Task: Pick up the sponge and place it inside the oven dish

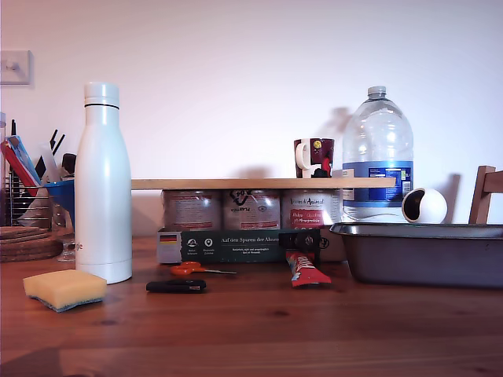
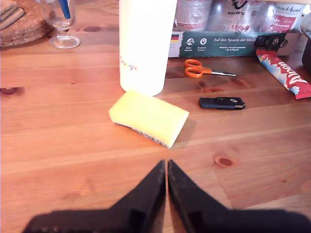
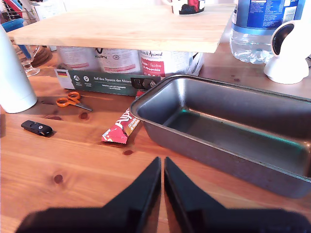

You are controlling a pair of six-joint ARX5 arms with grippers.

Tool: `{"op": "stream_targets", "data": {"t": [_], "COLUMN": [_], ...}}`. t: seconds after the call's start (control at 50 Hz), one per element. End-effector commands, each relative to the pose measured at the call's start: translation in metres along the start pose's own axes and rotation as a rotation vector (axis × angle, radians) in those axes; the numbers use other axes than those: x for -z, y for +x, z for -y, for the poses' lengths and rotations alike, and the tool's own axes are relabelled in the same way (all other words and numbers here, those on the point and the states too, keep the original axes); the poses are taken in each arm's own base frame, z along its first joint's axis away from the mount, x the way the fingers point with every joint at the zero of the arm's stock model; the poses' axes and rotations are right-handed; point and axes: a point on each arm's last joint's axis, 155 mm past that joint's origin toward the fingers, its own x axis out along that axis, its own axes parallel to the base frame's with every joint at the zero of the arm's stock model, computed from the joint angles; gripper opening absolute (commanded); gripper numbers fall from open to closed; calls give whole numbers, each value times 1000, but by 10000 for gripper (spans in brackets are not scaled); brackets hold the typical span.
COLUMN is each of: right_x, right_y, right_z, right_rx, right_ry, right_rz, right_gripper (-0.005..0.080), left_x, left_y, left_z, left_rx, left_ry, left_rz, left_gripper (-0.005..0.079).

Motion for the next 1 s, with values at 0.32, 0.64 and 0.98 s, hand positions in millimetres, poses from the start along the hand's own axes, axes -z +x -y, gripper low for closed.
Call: {"op": "stream_targets", "data": {"t": [0.32,0.64,0.98], "right_x": [18,-6,-8], "right_y": [-2,-5,-9], "right_z": [-1,-41,-61], "right_rx": [-3,-217,-300], "right_ry": [18,79,64], "right_rz": [-96,-10,-7], "right_gripper": [-13,-13,-13], "left_x": [-29,-51,-52], "left_y": [-1,-9,-11], "left_z": [17,32,43], "left_rx": [84,147,198], "left_ry": [0,107,106], "left_rz": [123,187,178], "left_gripper": [-24,-24,-24]}}
